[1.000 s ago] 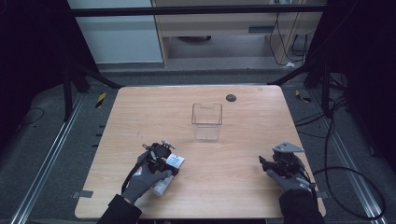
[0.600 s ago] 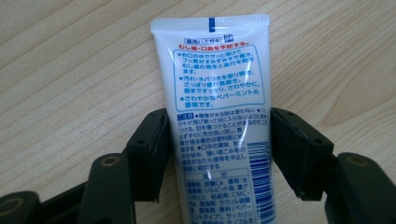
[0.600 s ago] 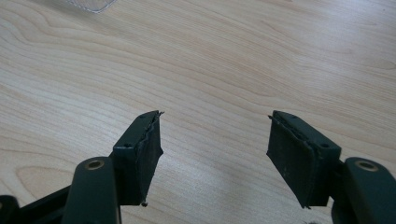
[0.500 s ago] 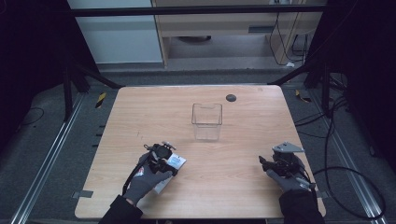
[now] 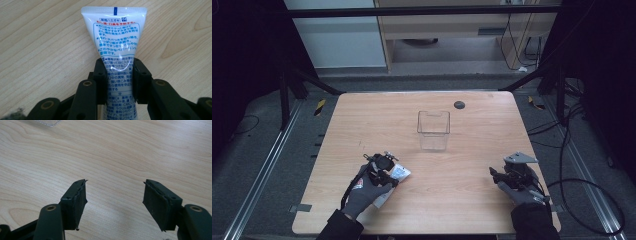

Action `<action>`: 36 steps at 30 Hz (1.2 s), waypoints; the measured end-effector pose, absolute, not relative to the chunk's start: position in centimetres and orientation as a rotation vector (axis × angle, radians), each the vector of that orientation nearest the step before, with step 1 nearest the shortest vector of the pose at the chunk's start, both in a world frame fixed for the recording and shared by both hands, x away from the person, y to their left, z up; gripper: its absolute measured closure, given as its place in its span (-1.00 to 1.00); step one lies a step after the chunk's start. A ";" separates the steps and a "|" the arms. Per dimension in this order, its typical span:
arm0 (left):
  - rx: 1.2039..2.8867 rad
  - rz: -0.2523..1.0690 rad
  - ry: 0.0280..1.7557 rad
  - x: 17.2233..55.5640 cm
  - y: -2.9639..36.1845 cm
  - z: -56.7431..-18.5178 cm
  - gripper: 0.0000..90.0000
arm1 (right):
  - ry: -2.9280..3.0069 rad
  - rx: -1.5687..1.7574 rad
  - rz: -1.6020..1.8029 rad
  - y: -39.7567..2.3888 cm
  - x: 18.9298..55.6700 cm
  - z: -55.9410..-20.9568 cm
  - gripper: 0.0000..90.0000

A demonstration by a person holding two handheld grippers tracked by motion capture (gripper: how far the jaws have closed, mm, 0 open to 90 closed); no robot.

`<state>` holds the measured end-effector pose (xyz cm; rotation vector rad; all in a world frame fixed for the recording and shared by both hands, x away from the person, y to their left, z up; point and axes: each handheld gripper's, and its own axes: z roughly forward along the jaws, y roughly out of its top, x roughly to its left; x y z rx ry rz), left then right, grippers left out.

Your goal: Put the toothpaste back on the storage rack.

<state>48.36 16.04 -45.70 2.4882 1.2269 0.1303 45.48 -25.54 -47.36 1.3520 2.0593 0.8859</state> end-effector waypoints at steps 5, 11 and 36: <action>2.501 0.111 1.210 48.0 16.4 -45.5 0.58 | 2.059 1.354 0.884 -25.6 45.5 -47.4 -0.23; 2.444 0.145 1.188 47.5 17.3 -43.9 0.59 | 2.055 1.365 0.890 -25.7 45.4 -47.3 -0.23; 1.975 0.457 1.149 48.9 20.1 -37.1 0.59 | 1.967 1.315 0.944 -25.7 45.0 -47.1 -0.26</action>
